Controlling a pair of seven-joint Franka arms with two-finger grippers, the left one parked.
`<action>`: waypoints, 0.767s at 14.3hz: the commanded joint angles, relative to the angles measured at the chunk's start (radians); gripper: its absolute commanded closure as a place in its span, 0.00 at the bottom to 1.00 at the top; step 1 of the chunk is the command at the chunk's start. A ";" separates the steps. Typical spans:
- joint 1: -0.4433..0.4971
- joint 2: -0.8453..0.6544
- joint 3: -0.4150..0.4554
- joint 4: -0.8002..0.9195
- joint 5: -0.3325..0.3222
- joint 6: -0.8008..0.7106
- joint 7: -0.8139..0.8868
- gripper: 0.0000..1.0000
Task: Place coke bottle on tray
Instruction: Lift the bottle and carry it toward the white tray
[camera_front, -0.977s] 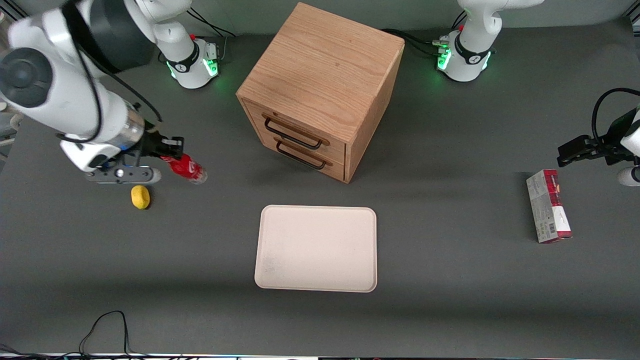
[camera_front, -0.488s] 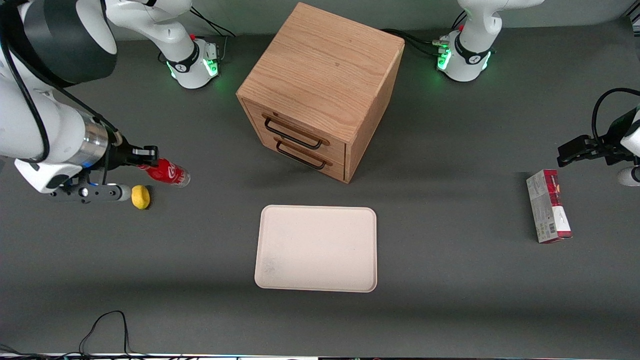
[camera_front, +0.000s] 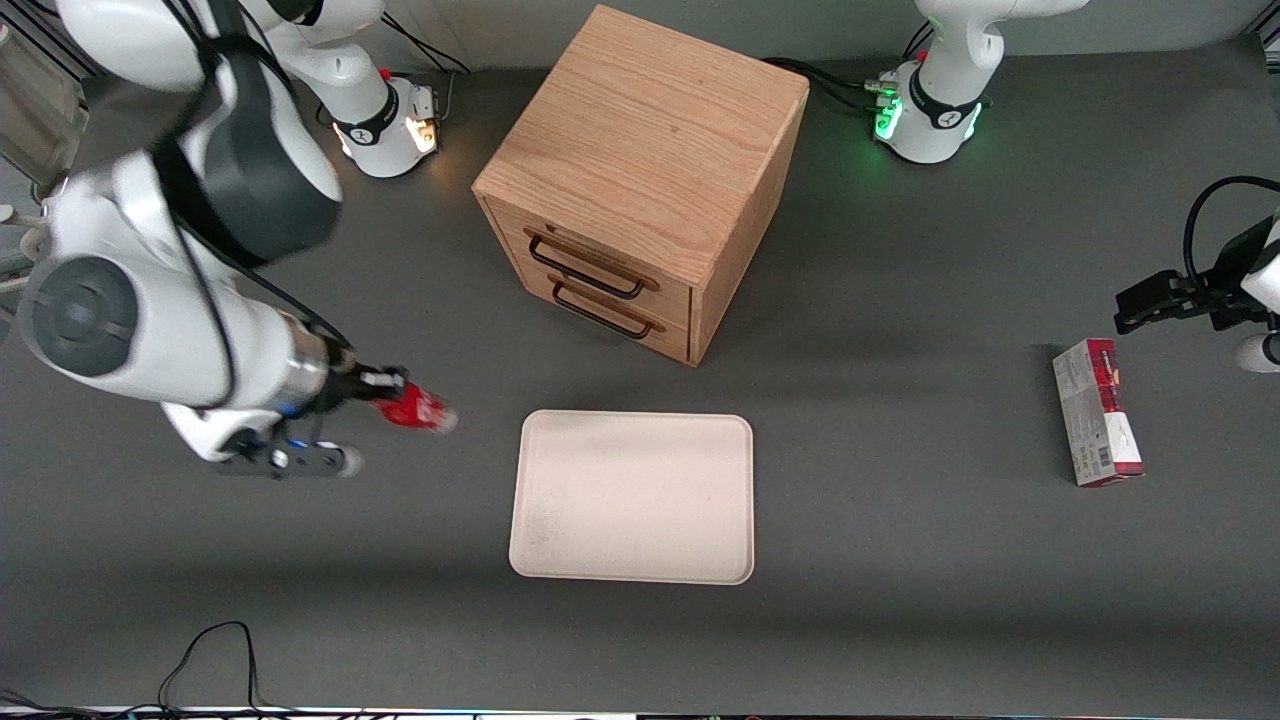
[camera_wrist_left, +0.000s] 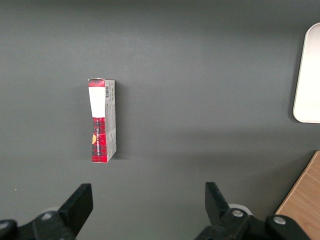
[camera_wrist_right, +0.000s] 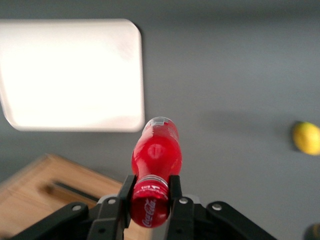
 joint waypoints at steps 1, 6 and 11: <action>0.035 0.122 0.019 0.091 0.001 0.122 0.123 1.00; 0.089 0.238 0.016 0.091 -0.097 0.305 0.219 1.00; 0.107 0.320 0.010 0.091 -0.170 0.414 0.240 1.00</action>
